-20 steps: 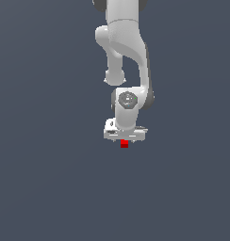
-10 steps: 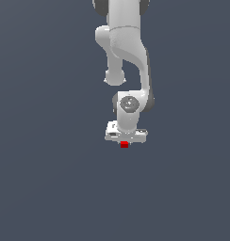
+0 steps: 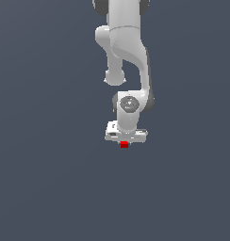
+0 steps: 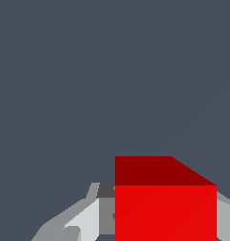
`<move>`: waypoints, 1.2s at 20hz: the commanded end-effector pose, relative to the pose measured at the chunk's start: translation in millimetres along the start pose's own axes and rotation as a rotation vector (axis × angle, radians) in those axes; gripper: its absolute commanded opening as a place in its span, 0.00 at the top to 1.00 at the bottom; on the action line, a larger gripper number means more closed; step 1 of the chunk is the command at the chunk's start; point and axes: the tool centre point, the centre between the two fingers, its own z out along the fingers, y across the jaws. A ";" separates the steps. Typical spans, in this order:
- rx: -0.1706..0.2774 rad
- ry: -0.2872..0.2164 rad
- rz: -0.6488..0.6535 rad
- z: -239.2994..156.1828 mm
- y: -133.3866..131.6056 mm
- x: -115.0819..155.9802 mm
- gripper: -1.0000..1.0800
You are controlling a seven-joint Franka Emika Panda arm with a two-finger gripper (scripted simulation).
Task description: Pick up the red cube and move it to a goal position.
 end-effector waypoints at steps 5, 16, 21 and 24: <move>0.000 0.000 0.000 -11.7 -0.8 -2.8 1.00; 0.000 0.000 0.000 -81.7 -5.1 -19.8 1.00; 0.000 0.001 0.000 -125.7 -7.8 -29.6 1.00; 0.000 0.001 0.000 -146.7 -9.2 -34.0 1.00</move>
